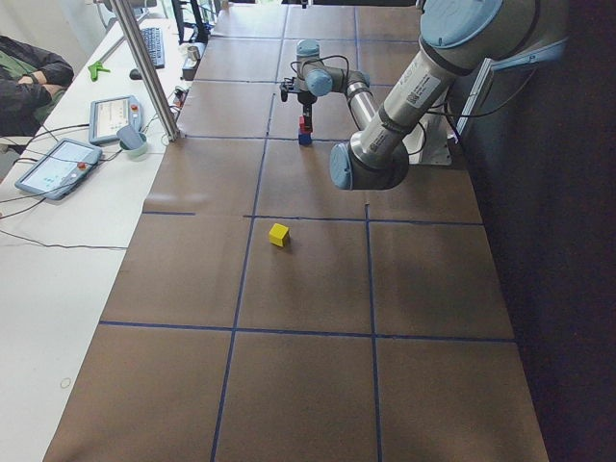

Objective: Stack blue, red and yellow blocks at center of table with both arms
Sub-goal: 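Lower the red cube onto the blue cube with the left gripper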

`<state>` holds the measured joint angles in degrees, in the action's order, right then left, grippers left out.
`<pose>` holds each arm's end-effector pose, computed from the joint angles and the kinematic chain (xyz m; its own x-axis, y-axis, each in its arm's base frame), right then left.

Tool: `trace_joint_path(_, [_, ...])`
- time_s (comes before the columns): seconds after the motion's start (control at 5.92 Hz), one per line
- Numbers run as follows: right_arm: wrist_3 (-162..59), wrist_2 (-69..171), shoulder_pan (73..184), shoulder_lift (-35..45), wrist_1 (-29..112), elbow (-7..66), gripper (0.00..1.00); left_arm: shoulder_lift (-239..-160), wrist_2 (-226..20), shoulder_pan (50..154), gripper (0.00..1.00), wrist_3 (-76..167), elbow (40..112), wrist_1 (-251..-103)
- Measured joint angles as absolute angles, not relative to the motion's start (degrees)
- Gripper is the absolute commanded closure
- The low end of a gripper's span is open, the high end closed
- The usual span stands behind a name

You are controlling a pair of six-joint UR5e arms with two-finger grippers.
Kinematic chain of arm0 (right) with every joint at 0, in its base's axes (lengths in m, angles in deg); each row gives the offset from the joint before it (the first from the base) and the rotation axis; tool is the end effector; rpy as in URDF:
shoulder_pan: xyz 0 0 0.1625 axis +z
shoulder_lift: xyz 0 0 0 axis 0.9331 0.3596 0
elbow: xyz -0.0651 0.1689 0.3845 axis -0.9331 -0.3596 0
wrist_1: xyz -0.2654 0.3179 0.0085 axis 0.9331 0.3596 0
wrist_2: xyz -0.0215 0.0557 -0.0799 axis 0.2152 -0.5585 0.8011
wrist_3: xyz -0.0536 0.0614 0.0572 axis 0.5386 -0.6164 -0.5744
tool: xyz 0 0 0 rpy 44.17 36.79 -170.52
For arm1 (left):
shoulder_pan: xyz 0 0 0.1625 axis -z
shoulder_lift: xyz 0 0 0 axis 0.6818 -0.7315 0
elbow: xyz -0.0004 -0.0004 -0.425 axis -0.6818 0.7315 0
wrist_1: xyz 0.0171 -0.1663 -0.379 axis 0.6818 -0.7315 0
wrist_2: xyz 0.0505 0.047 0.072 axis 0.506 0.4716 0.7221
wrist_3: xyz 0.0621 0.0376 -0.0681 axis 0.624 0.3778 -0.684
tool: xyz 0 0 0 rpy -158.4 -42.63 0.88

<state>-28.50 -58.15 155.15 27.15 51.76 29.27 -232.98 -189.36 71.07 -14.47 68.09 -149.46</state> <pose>0.0351 -0.4853 0.6490 0.7279 -0.2060 0.6540 0.1513 0.9786 0.1398 0.6131 -0.4436 0.1341 0.6775 -0.0741 -0.7318 0.0805 0.9964 -0.0264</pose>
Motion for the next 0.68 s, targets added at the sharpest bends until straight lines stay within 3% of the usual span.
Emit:
trace_joint_path(0.34, [-28.5, -58.1, 155.1, 27.1, 51.8, 29.3, 0.0, -232.9, -189.4, 71.2, 0.86, -14.4, 68.0, -149.6])
trace_joint_path(0.51, [-28.5, -58.1, 155.1, 27.1, 51.8, 29.3, 0.0, -232.7, -189.4, 71.3, 0.76, -14.3, 68.0, -149.7])
trace_joint_path(0.68, [-28.5, -58.1, 155.1, 27.1, 51.8, 29.3, 0.0, -232.5, -189.4, 71.2, 0.47, -14.2, 68.0, -149.7])
